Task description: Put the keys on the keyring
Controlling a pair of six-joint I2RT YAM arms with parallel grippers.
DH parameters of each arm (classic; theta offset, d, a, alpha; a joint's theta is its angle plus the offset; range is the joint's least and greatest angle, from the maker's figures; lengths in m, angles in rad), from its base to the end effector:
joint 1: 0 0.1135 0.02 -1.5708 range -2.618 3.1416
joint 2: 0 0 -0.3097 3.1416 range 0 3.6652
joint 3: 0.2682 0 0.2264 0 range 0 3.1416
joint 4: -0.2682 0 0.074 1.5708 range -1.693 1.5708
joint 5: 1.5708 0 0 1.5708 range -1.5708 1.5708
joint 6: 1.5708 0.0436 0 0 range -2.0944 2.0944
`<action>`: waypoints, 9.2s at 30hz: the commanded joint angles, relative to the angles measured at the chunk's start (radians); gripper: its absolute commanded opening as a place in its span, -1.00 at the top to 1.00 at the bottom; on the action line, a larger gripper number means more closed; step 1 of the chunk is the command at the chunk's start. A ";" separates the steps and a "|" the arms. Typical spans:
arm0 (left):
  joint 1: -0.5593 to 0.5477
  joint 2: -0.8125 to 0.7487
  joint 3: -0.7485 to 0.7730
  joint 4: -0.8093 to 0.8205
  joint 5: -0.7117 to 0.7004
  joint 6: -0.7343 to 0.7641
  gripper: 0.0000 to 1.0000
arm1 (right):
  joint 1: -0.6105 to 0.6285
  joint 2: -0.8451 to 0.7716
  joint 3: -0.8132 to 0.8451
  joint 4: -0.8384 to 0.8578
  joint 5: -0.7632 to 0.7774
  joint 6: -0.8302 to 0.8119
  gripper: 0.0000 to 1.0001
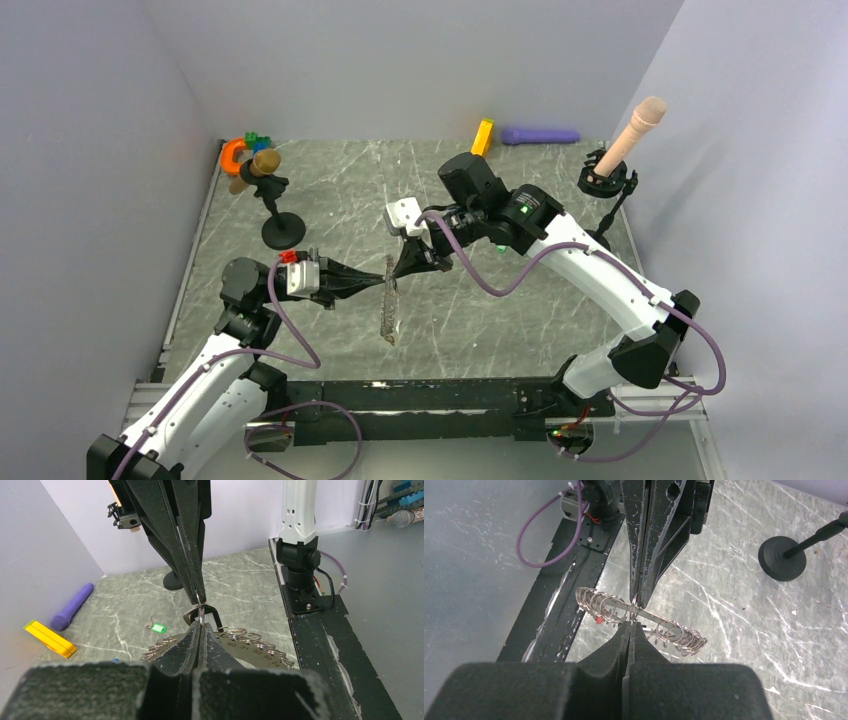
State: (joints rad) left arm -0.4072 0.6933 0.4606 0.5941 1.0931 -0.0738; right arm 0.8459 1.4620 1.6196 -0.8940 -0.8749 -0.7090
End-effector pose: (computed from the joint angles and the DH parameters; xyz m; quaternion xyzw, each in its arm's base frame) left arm 0.0728 -0.0736 0.3527 0.5022 0.4080 -0.4544 0.6122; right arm 0.1527 0.2229 0.4464 -0.7032 0.4698 0.4115 0.3397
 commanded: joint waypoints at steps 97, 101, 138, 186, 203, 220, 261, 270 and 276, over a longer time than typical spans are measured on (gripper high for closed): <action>-0.007 -0.079 0.191 -0.543 0.102 0.420 1.00 | -0.021 -0.065 -0.109 0.146 -0.235 0.063 1.00; -0.011 -0.055 0.307 -0.848 0.071 0.693 1.00 | -0.029 -0.049 -0.121 0.172 -0.275 0.098 1.00; -0.070 -0.051 0.387 -0.988 -0.022 0.880 1.00 | -0.082 0.004 -0.219 0.421 -0.349 0.426 1.00; -0.072 -0.053 0.339 -0.888 -0.073 0.811 1.00 | -0.076 -0.003 -0.225 0.477 -0.420 0.512 1.00; -0.073 -0.024 0.361 -0.990 -0.105 0.818 1.00 | -0.081 -0.022 -0.187 0.383 -0.375 0.418 1.00; -0.156 0.072 0.478 -1.128 -0.256 0.816 1.00 | -0.090 0.005 -0.217 0.452 -0.321 0.490 1.00; -0.382 0.090 0.533 -1.128 -0.740 0.560 0.75 | -0.128 0.044 -0.264 0.499 -0.281 0.534 1.00; -0.380 0.066 0.510 -1.109 -0.735 0.543 0.60 | -0.132 0.032 -0.277 0.521 -0.294 0.549 1.00; -0.368 0.026 0.440 -1.066 -0.743 0.523 0.41 | -0.140 0.028 -0.282 0.527 -0.301 0.555 1.00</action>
State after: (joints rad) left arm -0.7856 0.7540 0.9459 -0.5297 0.3588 0.4801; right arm 0.7147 1.5280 1.3338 -0.4210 -1.1332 -0.1741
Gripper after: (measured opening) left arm 0.267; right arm 0.008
